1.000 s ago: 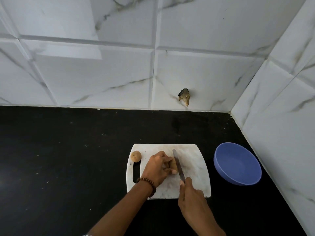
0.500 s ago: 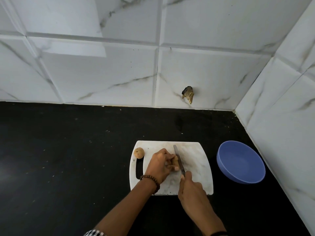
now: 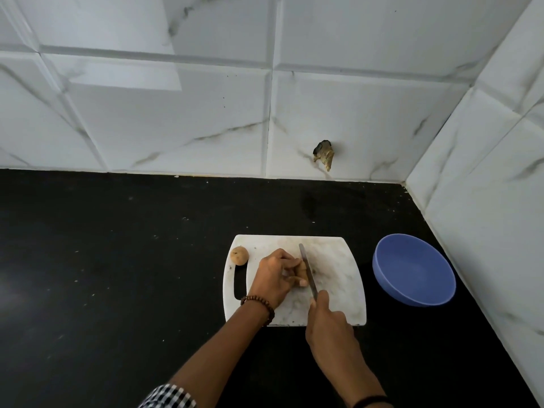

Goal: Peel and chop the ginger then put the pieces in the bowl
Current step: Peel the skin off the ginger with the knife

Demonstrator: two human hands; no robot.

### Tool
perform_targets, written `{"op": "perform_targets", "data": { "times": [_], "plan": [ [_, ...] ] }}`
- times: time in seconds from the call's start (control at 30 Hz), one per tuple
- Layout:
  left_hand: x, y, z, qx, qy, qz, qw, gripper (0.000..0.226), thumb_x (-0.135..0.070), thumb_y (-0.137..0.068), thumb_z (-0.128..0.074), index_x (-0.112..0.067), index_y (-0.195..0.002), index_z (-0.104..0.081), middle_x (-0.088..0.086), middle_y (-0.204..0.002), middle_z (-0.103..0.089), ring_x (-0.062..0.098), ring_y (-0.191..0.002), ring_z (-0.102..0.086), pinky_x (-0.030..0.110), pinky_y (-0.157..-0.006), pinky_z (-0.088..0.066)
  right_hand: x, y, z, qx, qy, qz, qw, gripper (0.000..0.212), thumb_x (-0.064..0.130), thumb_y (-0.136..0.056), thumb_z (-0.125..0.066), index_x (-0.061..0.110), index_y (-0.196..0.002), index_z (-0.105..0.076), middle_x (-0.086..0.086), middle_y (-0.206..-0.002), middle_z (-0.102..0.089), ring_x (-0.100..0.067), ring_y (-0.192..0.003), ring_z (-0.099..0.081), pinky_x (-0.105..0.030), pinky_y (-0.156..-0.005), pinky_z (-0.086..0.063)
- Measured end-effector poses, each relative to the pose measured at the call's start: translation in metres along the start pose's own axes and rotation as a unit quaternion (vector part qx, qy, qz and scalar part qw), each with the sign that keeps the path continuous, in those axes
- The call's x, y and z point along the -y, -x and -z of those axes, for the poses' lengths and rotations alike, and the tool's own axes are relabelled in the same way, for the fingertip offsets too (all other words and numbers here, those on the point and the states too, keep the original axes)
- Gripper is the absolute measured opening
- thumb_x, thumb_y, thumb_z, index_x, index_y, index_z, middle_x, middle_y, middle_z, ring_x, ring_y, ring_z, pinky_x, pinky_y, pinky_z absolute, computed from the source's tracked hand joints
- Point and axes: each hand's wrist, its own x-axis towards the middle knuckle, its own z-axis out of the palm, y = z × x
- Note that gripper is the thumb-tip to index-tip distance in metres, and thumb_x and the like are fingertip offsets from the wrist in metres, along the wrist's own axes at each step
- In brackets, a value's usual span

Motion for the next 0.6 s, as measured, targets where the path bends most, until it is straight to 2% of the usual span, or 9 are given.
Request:
{"op": "perform_targets", "data": {
  "times": [0.1, 0.2, 0.3, 0.4, 0.5, 0.6],
  "plan": [
    [-0.0017, 0.0011, 0.0008, -0.006, 0.007, -0.005, 1.0, 0.038, -0.011, -0.073, -0.079, -0.04, -0.07, -0.054, 0.007, -0.103, -0.067, 0.018, -0.093, -0.064, 0.027, -0.082, -0.052, 0.0005, 0.0018, -0.0026, -0.003, 0.016, -0.007, 1.0, 0.029, 0.039, -0.105, -0.025, 0.024, -0.129, -0.026, -0.004, -0.107, -0.054, -0.02, -0.1, -0.06, -0.036, -0.083, -0.051],
    [-0.0005, 0.001, 0.0004, -0.004, 0.011, -0.01, 1.0, 0.036, -0.013, -0.072, -0.08, -0.039, -0.071, -0.055, 0.005, -0.103, -0.067, 0.015, -0.092, -0.063, 0.019, -0.08, -0.049, 0.0006, 0.0025, -0.0041, -0.007, 0.023, -0.009, 1.0, 0.029, 0.039, -0.105, -0.024, 0.024, -0.13, -0.027, -0.004, -0.108, -0.056, -0.019, -0.098, -0.06, -0.034, -0.08, -0.051],
    [-0.0003, 0.0013, 0.0001, -0.008, 0.018, -0.015, 1.0, 0.036, -0.011, -0.073, -0.079, -0.038, -0.071, -0.056, 0.006, -0.102, -0.068, 0.016, -0.091, -0.064, 0.026, -0.081, -0.052, -0.0004, 0.0031, -0.0053, -0.007, 0.024, -0.006, 1.0, 0.03, 0.039, -0.105, -0.025, 0.024, -0.132, -0.027, -0.003, -0.106, -0.055, -0.017, -0.094, -0.059, -0.031, -0.076, -0.048],
    [0.0001, 0.0026, -0.0009, -0.007, 0.022, -0.008, 1.0, 0.036, -0.01, -0.073, -0.079, -0.037, -0.073, -0.056, 0.005, -0.101, -0.068, 0.016, -0.091, -0.064, 0.026, -0.081, -0.052, -0.0014, 0.0038, -0.0061, 0.0, 0.02, -0.013, 1.0, 0.032, 0.039, -0.105, -0.025, 0.023, -0.133, -0.026, -0.002, -0.102, -0.051, -0.018, -0.096, -0.058, -0.032, -0.077, -0.047],
    [0.0008, 0.0045, -0.0034, -0.007, 0.015, -0.012, 1.0, 0.034, -0.013, -0.073, -0.08, -0.037, -0.075, -0.056, 0.005, -0.101, -0.069, 0.015, -0.094, -0.063, 0.018, -0.082, -0.048, -0.0007, 0.0068, -0.0041, 0.01, 0.018, -0.027, 0.999, 0.031, 0.039, -0.105, -0.029, 0.025, -0.132, -0.025, 0.0, -0.097, -0.044, -0.017, -0.096, -0.057, -0.033, -0.079, -0.047],
    [0.0019, 0.0059, -0.0062, -0.008, 0.008, -0.014, 1.0, 0.028, -0.013, -0.074, -0.079, -0.031, -0.08, -0.059, 0.006, -0.101, -0.068, 0.016, -0.095, -0.063, 0.01, -0.08, -0.044, -0.0008, 0.0089, -0.0039, 0.01, 0.021, -0.027, 0.999, 0.031, 0.038, -0.104, -0.031, 0.025, -0.131, -0.025, -0.001, -0.098, -0.046, -0.019, -0.098, -0.058, -0.035, -0.081, -0.049]
  ]
}}
